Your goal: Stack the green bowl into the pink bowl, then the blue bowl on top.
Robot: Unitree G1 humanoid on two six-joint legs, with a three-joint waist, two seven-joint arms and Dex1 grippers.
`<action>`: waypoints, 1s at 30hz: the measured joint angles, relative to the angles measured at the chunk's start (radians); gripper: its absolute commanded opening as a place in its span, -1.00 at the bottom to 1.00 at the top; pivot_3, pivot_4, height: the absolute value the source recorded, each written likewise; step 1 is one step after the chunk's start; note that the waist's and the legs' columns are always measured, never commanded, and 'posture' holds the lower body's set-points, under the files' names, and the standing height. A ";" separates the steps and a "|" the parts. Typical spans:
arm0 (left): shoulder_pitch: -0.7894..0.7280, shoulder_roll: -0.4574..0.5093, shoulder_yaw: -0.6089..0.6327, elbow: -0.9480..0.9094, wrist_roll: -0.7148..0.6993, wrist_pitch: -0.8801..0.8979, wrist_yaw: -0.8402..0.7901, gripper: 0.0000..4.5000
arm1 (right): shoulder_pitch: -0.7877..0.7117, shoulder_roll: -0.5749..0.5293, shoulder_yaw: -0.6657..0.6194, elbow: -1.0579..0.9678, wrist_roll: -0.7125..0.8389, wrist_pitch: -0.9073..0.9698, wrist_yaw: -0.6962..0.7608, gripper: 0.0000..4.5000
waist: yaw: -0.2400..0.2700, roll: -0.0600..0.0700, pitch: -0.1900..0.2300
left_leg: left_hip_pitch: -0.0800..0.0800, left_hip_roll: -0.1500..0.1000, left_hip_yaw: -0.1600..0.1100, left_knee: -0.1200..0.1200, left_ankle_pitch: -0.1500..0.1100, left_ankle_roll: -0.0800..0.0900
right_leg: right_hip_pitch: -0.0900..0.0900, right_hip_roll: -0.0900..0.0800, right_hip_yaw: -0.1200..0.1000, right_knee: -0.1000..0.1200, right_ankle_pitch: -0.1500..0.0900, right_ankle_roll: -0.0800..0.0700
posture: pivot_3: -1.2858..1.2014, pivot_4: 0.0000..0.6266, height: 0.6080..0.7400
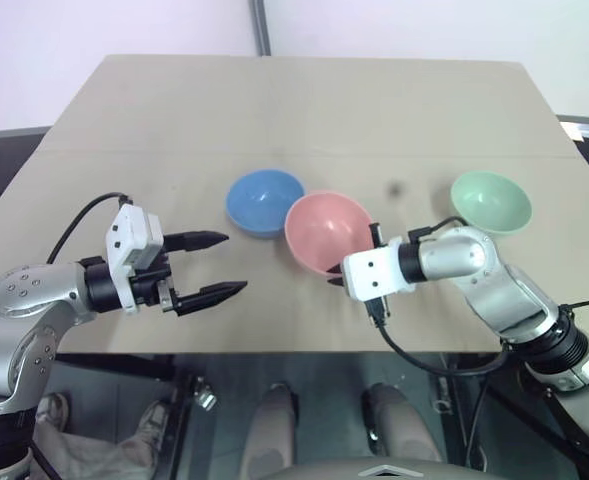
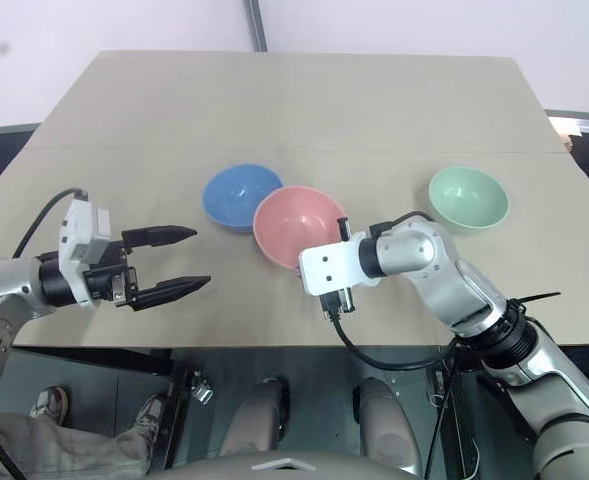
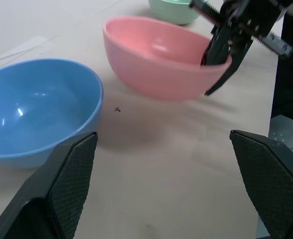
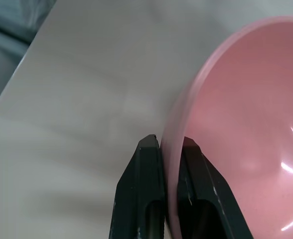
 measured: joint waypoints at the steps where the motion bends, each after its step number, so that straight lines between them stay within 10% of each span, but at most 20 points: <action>1: -0.001 0.000 0.000 0.000 0.000 0.000 0.000 1.00 | -0.012 0.021 0.014 0.033 -0.016 -0.009 -0.008 -0.97 | -0.001 0.000 0.000 | 0.000 0.000 0.000 0.000 0.000 0.000 | 0.000 0.000 0.000 0.000 0.001 -0.002 | 0.03 -0.52 1.00; 9: 0.015 0.000 0.010 -0.014 -0.004 0.001 0.012 1.00 | -0.111 0.181 0.046 0.196 -0.073 -0.066 -0.077 -0.97 | -0.004 0.000 0.000 | -0.002 0.000 0.000 -0.001 0.000 0.000 | -0.001 0.000 0.000 -0.001 0.001 -0.002 | 0.03 -0.52 1.00; 15: 0.011 0.000 0.026 -0.015 -0.019 0.014 0.023 1.00 | -0.091 0.151 -0.013 0.206 -0.048 -0.043 -0.084 0.14 | 0.006 0.000 0.000 | -0.002 0.000 0.000 -0.001 0.000 0.000 | -0.001 0.000 0.000 0.000 0.001 -0.002 | 0.03 -0.52 1.00; 24: -0.025 -0.008 0.016 -0.021 -0.034 0.018 0.030 1.00 | -0.021 -0.005 -0.371 -0.162 0.184 0.395 -0.055 0.14 | 0.003 0.000 0.000 | -0.002 0.000 0.000 -0.001 0.000 0.000 | -0.001 0.000 0.000 -0.001 0.001 -0.002 | 0.03 -0.52 1.00; 30: -0.063 -0.027 -0.031 -0.018 -0.036 0.018 0.029 1.00 | 0.100 -0.155 -0.438 0.058 0.063 0.450 -0.259 0.14 | 0.007 -0.003 -0.002 | -0.002 -0.001 0.002 0.000 0.000 0.000 | 0.000 -0.001 0.002 -0.002 0.001 -0.002 | 0.03 -0.52 1.00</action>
